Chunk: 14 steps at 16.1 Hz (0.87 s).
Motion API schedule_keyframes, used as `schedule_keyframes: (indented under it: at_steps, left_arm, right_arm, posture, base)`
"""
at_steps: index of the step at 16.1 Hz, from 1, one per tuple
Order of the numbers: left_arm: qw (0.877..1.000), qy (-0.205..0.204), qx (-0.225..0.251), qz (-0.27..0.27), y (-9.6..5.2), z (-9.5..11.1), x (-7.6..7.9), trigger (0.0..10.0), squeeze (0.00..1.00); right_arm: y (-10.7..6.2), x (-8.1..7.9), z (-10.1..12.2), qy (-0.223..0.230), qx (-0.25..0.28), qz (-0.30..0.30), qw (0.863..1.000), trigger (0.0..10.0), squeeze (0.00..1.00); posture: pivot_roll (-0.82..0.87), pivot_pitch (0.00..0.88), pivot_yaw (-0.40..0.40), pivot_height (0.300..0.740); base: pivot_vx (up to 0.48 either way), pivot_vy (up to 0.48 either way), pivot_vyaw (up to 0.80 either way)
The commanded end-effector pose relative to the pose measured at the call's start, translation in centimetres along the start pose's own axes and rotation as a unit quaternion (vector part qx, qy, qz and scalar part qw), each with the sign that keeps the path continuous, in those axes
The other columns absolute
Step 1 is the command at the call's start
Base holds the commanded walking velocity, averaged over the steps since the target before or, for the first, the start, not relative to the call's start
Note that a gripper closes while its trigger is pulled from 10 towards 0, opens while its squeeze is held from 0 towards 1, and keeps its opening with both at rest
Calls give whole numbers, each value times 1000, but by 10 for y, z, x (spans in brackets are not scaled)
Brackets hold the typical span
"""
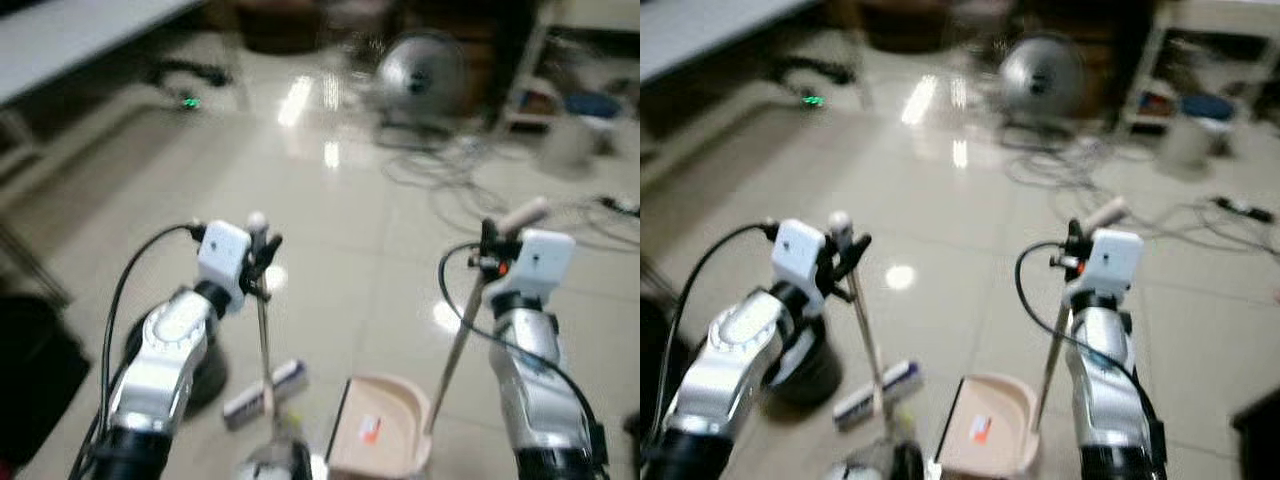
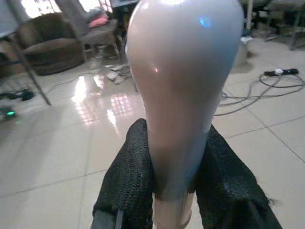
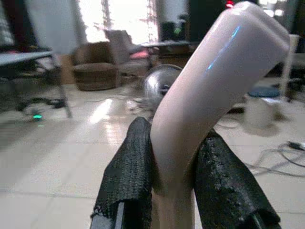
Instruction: Sweep floor
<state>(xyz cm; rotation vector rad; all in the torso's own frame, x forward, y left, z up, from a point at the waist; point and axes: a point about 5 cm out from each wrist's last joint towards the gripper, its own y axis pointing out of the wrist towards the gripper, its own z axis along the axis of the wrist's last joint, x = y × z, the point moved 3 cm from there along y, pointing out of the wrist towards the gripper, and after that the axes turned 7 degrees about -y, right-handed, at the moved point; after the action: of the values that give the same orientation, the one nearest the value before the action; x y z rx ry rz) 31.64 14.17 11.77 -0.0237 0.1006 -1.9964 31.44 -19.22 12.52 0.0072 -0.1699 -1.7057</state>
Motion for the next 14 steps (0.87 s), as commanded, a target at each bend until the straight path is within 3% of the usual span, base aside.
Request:
schedule_keyframes:
  at_steps: [1,3,14]
  left_arm:
    - [1000,14,25,-3,3,16,0,10000,0]
    - [1000,15,27,-2,3,17,-1,10000,0]
    - [999,31,36,4,12,25,-5,10000,0]
  right_arm:
    - [4,2,12,0,22,2,1000,10000,0]
    - [5,2,16,-2,26,2,1000,10000,0]
    - [1,-1,13,2,21,2,1000,10000,0]
  posture:
    - [44,0,35,740]
    - [44,0,34,740]
    - [43,7,42,740]
  base:
    - [-296,0,0]
    - [-281,0,0]
    - [0,28,0]
